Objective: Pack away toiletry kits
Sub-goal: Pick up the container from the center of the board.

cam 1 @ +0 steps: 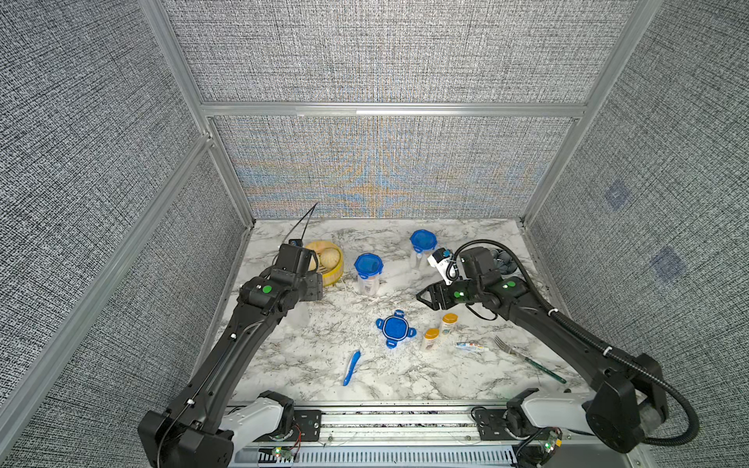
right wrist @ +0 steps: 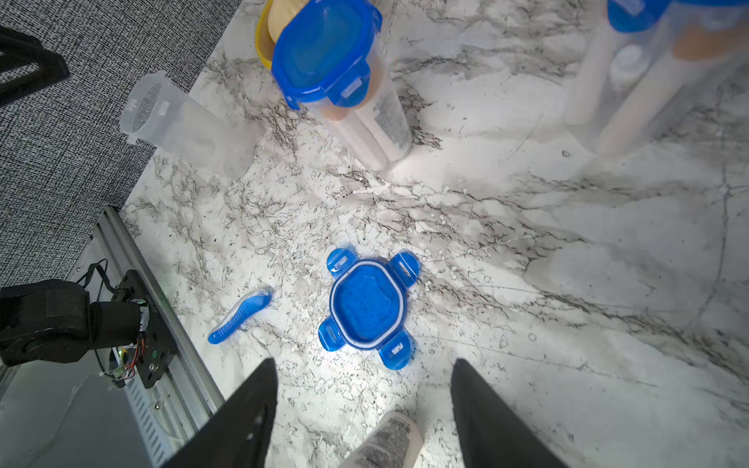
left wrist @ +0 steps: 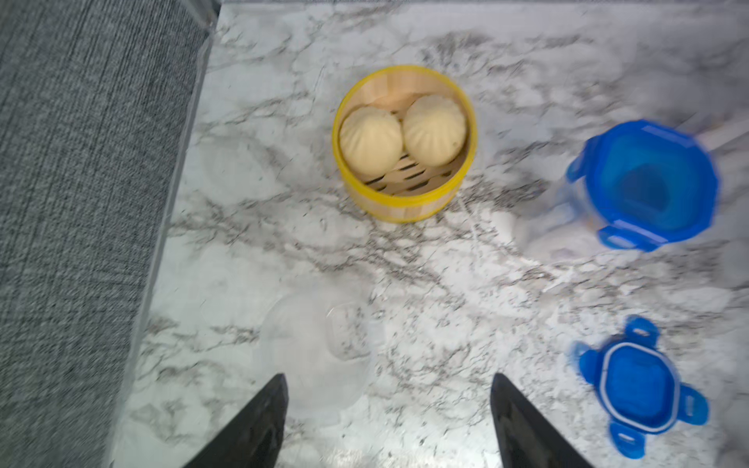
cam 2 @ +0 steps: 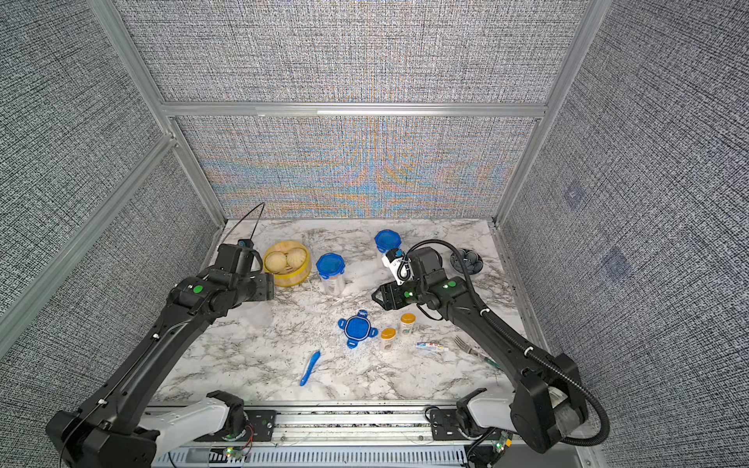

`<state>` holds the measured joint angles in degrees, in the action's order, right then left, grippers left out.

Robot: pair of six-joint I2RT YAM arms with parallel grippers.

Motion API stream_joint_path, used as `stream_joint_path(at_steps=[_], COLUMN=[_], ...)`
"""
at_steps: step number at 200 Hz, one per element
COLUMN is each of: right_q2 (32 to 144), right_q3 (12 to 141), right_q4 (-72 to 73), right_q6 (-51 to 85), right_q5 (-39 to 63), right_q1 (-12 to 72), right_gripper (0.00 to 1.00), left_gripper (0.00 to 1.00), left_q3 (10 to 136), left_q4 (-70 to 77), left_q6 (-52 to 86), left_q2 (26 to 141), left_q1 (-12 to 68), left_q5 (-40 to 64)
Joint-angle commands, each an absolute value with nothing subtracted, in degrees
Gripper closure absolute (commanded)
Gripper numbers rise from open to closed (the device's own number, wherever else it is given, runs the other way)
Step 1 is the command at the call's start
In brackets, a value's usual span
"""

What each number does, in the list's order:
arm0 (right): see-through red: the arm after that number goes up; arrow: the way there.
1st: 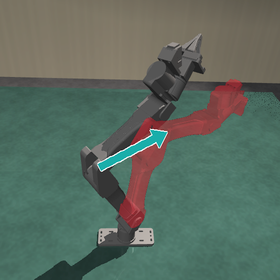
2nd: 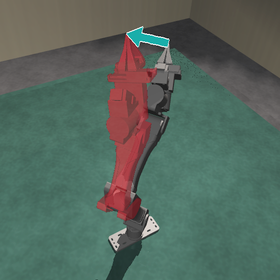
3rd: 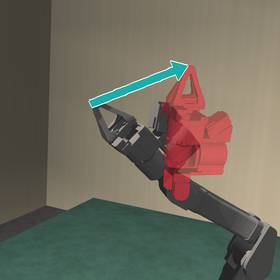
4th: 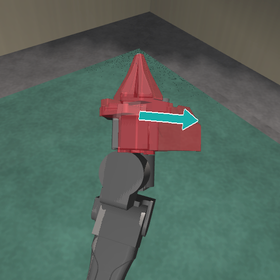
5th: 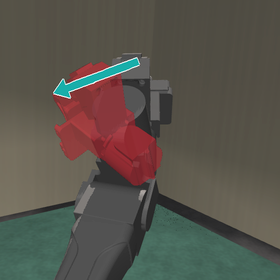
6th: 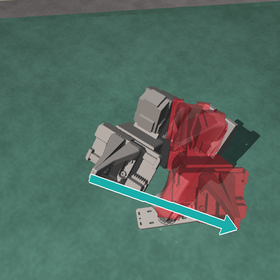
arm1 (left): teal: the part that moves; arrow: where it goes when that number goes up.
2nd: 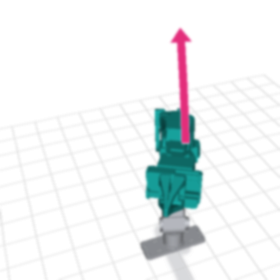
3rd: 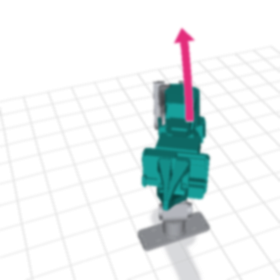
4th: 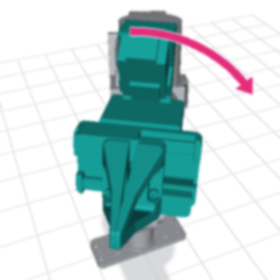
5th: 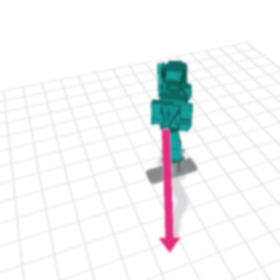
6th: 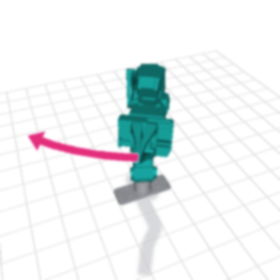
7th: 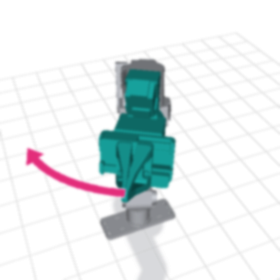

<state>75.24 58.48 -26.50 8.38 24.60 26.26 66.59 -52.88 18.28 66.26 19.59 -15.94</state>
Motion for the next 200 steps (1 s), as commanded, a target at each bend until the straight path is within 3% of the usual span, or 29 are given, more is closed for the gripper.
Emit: stream_joint_path(at_steps=[1,43,82,159,170,200], right_q2=[76.1,76.4,76.6,78.1,77.9,77.8], right_q3=[58.5,58.6,58.4,58.4,58.3,58.3], right_q4=[-28.6,-29.9,-29.8,-29.5,-29.3,-29.1], right_q6=[8.8,7.4,6.9,7.2,7.3,7.8], right_q5=[27.8,28.5,29.5,31.3,31.4,31.3], right_q1=[25.6,24.1,22.2,21.0,21.0,20.8], right_gripper=[0.33,0.34,0.34,0.34,0.34,0.34], left_gripper=[0.27,0.38,0.54,0.65,0.81,0.88], left_q3=[67.3,66.2,64.2,61.6,62.5,65.2], left_q4=[-60.5,-58.5,-55.8,-51.3,-52.3,-55.2], left_q6=[17.5,14.8,13.1,7.3,6.4,1.9], left_q2=[67.8,70.0,72.4,77.1,77.6,78.4], left_q1=[16.0,7.5,2.0,0.0,0.0,0.0], left_q5=[-19.1,-14.7,-9.0,-3.8,-2.9,5.0])
